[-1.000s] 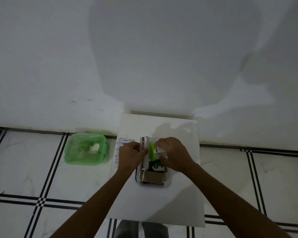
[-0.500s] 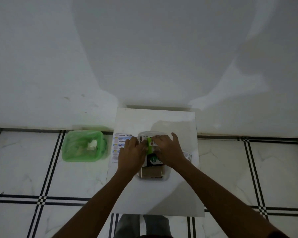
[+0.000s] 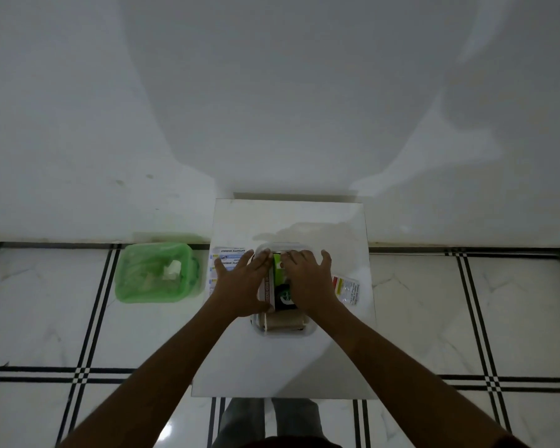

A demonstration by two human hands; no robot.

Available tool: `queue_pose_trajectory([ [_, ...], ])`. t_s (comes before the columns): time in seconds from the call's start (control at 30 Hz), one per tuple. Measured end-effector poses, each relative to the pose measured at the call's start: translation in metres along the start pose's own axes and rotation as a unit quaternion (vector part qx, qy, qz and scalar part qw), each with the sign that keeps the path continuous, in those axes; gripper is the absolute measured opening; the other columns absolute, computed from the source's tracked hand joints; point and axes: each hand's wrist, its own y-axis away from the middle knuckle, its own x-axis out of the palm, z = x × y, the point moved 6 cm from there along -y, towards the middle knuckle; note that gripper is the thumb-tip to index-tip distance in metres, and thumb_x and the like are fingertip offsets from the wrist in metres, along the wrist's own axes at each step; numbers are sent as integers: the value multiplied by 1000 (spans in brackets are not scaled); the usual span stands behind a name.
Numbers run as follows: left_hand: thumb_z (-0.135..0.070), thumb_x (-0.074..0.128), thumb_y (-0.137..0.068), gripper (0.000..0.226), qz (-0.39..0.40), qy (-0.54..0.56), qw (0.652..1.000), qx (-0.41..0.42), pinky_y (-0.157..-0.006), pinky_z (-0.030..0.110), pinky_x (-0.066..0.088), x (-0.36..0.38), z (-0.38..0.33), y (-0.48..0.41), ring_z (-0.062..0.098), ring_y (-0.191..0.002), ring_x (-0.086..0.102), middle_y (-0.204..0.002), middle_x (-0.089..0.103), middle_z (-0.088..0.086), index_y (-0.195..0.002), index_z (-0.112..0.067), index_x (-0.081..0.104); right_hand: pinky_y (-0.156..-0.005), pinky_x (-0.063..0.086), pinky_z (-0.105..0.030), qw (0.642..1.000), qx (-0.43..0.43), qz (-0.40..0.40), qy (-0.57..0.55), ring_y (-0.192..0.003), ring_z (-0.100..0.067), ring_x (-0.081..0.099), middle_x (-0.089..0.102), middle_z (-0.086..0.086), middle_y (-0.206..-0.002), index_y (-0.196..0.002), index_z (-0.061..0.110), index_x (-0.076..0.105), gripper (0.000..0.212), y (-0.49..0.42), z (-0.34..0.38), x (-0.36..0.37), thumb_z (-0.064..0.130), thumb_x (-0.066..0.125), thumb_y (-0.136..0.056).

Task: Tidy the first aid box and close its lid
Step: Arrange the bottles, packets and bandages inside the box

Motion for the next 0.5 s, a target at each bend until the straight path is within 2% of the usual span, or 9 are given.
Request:
queue_pose_trajectory([
  [0.07,-60,60,-76,99,-31,33,999,3,-107,68,13,0,2,2,19,-146,7,-160,3,-9,-150,-26,6,-93,40,-66,1000,-9,3,-26,-105,-27,65,70,-7,-110,-111,13,64,62,2,1,-1,24,85,-54],
  [0.13,-57,58,-78,84,-122,101,987,15,-109,63,19,-5,6,8,19,-143,22,-157,23,-6,-148,-25,23,-101,30,-68,997,-24,-18,-67,-119,-28,57,63,-11,-126,-123,11,57,59,6,-1,-6,22,76,-69],
  [0.2,-52,53,-80,67,-235,178,955,16,-104,55,33,-14,15,19,22,-133,41,-145,46,0,-139,-22,45,-106,29,-58,986,-17,-57,-158,-126,-28,50,57,-13,-134,-130,8,51,53,12,-12,-16,21,67,-81],
  [0.27,-42,53,-81,56,-300,248,921,-2,-99,48,43,-17,31,24,28,-122,51,-132,59,9,-128,-13,56,-103,37,-40,957,43,-114,-265,-120,-27,53,60,-13,-128,-127,8,53,45,21,-35,-28,13,63,-84],
  [0.33,-29,59,-79,52,-285,277,917,-34,-101,48,42,-12,48,21,33,-121,49,-130,58,15,-126,-7,55,-101,40,-33,941,112,-113,-299,-119,-24,52,59,-11,-128,-125,10,55,41,26,-65,-23,6,59,-85],
  [0.4,-21,68,-77,61,-215,258,940,-55,-107,50,35,-3,63,10,36,-128,40,-138,49,18,-132,-5,48,-102,39,-34,950,156,-15,-272,-123,-24,48,54,-8,-135,-128,14,53,44,27,-90,-1,6,59,-85],
  [0.5,-25,78,-71,85,-108,206,970,-63,-107,55,34,11,81,-11,35,-137,26,-150,33,15,-142,-10,34,-101,40,-41,963,144,144,-177,-123,-26,46,50,-5,-137,-133,18,45,56,31,-103,33,17,66,-82],
])
